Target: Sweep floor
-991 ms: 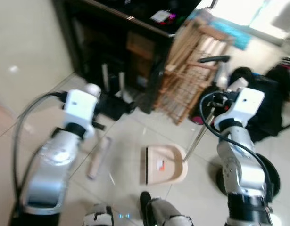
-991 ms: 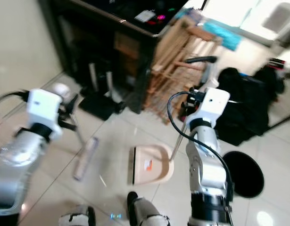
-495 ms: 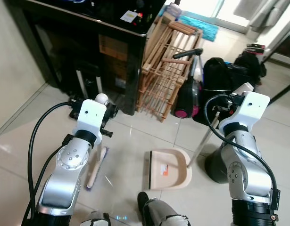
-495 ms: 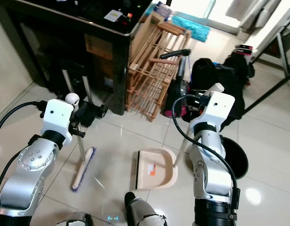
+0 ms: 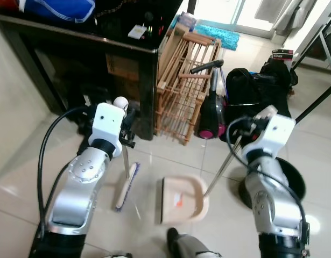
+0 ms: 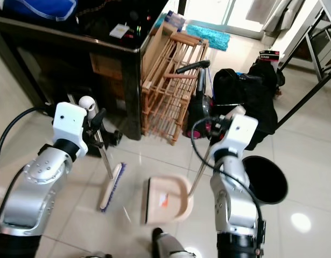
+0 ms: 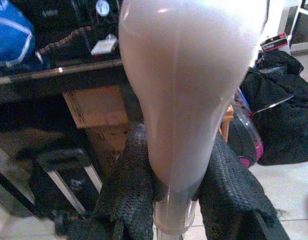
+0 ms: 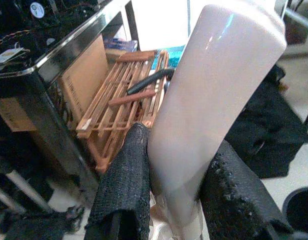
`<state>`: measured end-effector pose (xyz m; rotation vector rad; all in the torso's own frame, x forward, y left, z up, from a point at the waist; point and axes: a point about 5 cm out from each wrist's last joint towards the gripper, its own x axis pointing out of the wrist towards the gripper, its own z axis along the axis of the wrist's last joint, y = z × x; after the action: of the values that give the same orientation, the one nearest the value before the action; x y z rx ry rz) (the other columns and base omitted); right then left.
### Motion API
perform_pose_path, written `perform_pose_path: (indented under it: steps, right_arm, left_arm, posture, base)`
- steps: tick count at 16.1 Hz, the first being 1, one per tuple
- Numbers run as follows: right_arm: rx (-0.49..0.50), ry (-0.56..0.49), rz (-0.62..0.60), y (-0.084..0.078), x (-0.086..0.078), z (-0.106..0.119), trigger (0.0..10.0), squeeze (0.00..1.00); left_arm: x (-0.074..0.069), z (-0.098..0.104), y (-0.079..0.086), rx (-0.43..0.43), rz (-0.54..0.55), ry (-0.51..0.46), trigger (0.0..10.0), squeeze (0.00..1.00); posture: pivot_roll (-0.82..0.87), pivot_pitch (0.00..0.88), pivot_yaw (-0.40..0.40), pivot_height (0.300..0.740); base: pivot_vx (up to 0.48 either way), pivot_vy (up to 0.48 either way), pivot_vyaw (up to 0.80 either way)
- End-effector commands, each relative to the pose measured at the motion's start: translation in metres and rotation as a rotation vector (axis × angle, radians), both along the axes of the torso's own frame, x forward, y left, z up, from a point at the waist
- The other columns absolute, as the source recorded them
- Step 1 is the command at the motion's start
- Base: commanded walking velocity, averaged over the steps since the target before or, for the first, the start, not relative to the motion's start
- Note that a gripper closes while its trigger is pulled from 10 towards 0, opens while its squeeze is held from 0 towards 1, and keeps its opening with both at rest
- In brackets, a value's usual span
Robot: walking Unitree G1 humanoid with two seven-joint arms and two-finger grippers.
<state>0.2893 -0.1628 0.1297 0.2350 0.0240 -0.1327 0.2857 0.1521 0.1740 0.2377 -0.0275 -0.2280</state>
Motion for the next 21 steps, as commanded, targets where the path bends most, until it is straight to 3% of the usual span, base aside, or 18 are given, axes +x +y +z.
perform_pose_path:
  steps: [1,3,6,8,9,10,11,13,15,16,21]
  right_arm:
    - [0.017,-0.027,0.017,0.005,-0.002,-0.001,10.0,0.00]
    - [0.035,-0.022,0.038,0.014,-0.002,-0.007,10.0,0.00]
    - [0.058,-0.016,0.122,0.030,0.007,-0.014,10.0,0.00]
    - [0.029,-0.016,0.154,0.033,0.012,-0.014,10.0,0.00]
    - [0.013,-0.024,0.156,0.031,0.016,-0.009,10.0,0.00]
    - [0.004,-0.026,0.152,0.030,0.017,-0.006,10.0,0.00]
    - [-0.016,-0.050,0.132,0.026,0.016,0.001,10.0,0.00]
    - [-0.066,-0.073,0.095,0.016,0.011,0.009,10.0,0.00]
    - [-0.033,-0.068,0.041,0.004,0.006,0.008,10.0,0.00]
    - [-0.038,-0.058,0.020,-0.002,0.003,0.006,10.0,0.00]
    - [-0.037,-0.050,-0.072,-0.014,-0.012,0.006,10.0,0.00]
  left_arm:
    - [-0.003,0.021,0.005,0.025,-0.003,-0.056,10.0,0.00]
    - [-0.009,0.024,0.014,0.067,0.003,-0.045,10.0,0.00]
    - [-0.031,0.042,0.025,0.104,0.057,-0.049,10.0,0.00]
    - [-0.045,0.043,0.029,0.086,0.111,-0.046,10.0,0.00]
    - [-0.052,0.032,0.028,0.021,0.145,-0.032,10.0,0.00]
    - [-0.054,0.025,0.027,-0.002,0.159,-0.021,10.0,0.00]
    - [-0.052,-0.001,0.027,-0.027,0.176,0.024,10.0,0.00]
    - [-0.043,-0.025,0.020,-0.032,0.145,0.064,10.0,0.00]
    - [-0.036,-0.033,0.010,0.010,0.077,0.091,10.0,0.00]
    - [-0.031,-0.030,0.004,0.031,0.024,0.078,10.0,0.00]
    - [-0.006,-0.005,0.010,0.036,-0.005,-0.016,10.0,0.00]
  posture:
    - [0.24,0.090,0.039,0.740]
    - [0.29,0.120,0.059,0.740]
    - [0.47,0.140,0.026,0.740]
    - [0.47,0.137,-0.006,0.740]
    - [0.40,0.130,-0.077,0.740]
    - [0.39,0.126,-0.086,0.740]
    - [0.30,0.110,-0.085,0.740]
    - [0.23,0.116,-0.089,0.740]
    - [0.20,0.116,-0.056,0.740]
    - [0.19,0.119,-0.041,0.740]
    - [0.16,0.132,0.021,0.740]
  base:
    - [0.000,0.000,-0.80]
    - [0.000,0.000,-0.80]
    - [0.000,0.000,-0.80]
    - [0.000,0.000,-0.80]
    - [0.000,0.000,-0.80]
    - [0.000,0.000,-0.80]
    - [0.000,0.000,-0.80]
    - [0.000,0.000,-0.80]
    - [0.000,0.000,-0.80]
    - [0.000,0.000,-0.80]
    - [0.000,0.000,-0.80]
